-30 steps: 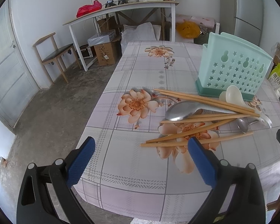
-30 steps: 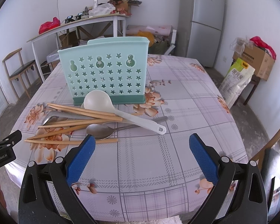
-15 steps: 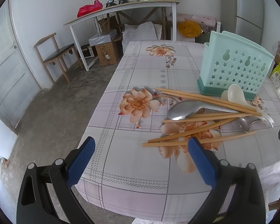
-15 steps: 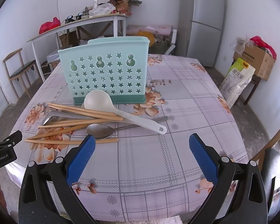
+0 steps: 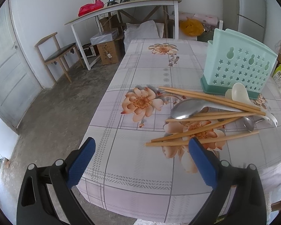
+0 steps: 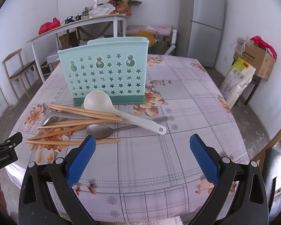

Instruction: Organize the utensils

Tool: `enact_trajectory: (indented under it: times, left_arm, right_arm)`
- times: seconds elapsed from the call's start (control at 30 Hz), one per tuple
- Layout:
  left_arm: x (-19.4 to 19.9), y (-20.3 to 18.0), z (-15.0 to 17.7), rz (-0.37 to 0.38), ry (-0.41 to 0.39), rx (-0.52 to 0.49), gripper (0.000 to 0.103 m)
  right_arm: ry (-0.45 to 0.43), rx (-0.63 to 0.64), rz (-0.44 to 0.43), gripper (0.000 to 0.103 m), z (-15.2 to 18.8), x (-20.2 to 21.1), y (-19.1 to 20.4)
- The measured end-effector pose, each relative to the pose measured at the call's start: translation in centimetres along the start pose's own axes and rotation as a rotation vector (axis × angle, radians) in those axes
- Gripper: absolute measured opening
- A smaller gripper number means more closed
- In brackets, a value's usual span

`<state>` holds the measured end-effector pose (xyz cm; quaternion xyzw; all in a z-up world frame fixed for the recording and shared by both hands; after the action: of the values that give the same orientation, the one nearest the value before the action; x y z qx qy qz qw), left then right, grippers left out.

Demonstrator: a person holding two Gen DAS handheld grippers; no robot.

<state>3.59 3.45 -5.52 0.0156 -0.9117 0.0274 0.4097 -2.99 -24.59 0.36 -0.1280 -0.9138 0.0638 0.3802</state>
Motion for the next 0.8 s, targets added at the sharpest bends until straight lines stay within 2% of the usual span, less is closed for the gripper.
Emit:
enact_trajectory:
  times: [0.23, 0.37, 0.47, 0.63, 0.73, 0.8]
  left_arm:
    - [0.0, 0.6, -0.1, 0.051, -0.015, -0.027, 0.097]
    - [-0.1, 0.7, -0.4, 0.167, 0.026, -0.033, 0.097]
    - [0.3, 1.0, -0.7, 0.273, 0.044, 0.006, 0.097]
    - [0.8, 1.0, -1.4, 0.421, 0.063, 0.083, 0.097]
    - [0.5, 0.3, -1.7, 0.445, 0.057, 0.095, 0.097]
    - [0.4, -0.9, -1.7, 0.445, 0.033, 0.061, 0.097]
  right_arm:
    - [-0.003, -0.002, 0.012, 0.096, 0.0, 0.1, -0.2]
    - [-0.015, 0.001, 0.022, 0.096, -0.1, 0.1, -0.3]
    - [-0.027, 0.008, 0.025, 0.096, -0.1, 0.0, -0.3]
    - [-0.065, 0.027, -0.027, 0.096, -0.2, -0.1, 0.4]
    - [-0.070, 0.052, -0.038, 0.096, -0.4, -0.3, 1.1]
    - [-0.069, 0.062, -0.052, 0.096, -0.4, -0.5, 1.5]
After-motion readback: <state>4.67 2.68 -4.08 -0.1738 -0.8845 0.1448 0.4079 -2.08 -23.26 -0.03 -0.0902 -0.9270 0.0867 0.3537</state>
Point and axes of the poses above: each gripper's, at about its wrist camera, not at the fingertips, and x roughly against the way its jaws point, y to its left, z to its underside, the point moved 6 cm from there along -x, roughly the way its jaws point, and after that the axes turned 12 degrees about x, right-handed, at the moved point
